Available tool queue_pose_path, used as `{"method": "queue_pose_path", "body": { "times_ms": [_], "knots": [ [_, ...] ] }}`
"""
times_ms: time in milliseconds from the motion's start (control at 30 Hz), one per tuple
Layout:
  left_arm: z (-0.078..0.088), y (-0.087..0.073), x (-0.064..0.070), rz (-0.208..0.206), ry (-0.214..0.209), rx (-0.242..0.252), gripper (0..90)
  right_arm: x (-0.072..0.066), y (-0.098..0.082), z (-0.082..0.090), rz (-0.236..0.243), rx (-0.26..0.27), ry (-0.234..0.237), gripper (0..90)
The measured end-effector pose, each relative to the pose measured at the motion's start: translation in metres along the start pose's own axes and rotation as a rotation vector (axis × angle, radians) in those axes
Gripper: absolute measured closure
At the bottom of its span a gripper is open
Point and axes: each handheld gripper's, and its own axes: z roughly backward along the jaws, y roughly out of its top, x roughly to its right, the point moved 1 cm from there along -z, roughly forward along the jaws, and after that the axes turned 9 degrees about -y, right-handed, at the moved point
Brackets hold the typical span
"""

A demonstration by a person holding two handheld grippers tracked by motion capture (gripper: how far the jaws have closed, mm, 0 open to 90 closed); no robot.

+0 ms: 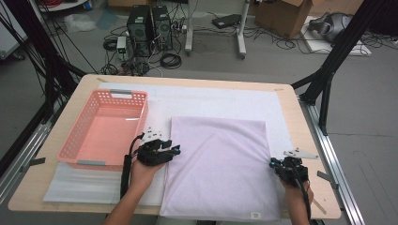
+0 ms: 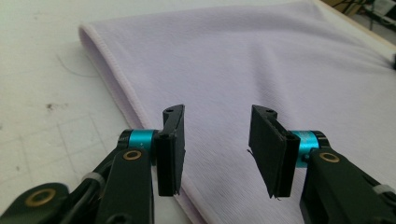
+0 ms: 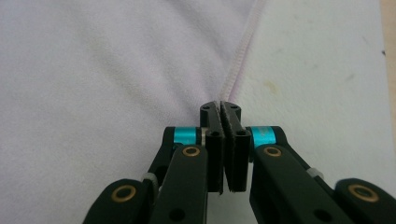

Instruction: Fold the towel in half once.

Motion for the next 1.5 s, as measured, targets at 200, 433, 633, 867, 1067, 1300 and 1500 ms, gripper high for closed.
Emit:
{"method": "queue_pose_path", "body": {
  "times_ms": [200,433,633,867,1067,1300,1500],
  "knots": [
    [-0.018,0.008,-0.013,0.036,0.103,-0.061,55.0,0.002,-0.002,0.001,-0.005,0.031,0.023,75.0],
    [-0.030,0.005,-0.017,-0.025,0.175,-0.103,79.4,0.002,-0.002,0.001,-0.014,0.048,0.059,70.8],
    [-0.028,0.006,-0.025,0.034,0.266,-0.077,82.4,0.002,0.000,-0.001,-0.013,0.059,0.065,69.1],
    [-0.036,0.015,-0.034,0.082,0.185,-0.048,42.7,0.010,0.023,-0.015,-0.025,0.082,0.060,53.5],
    [-0.053,0.033,-0.040,0.068,0.148,-0.008,35.4,0.019,0.056,-0.039,-0.007,0.091,0.060,44.3],
    [-0.069,0.036,-0.062,0.144,0.169,-0.028,35.6,0.030,0.077,-0.074,-0.043,0.037,0.065,40.0],
    [-0.078,0.044,-0.068,0.132,0.156,-0.038,37.3,0.030,0.090,-0.107,-0.034,0.009,0.058,36.8]
  ]
}}
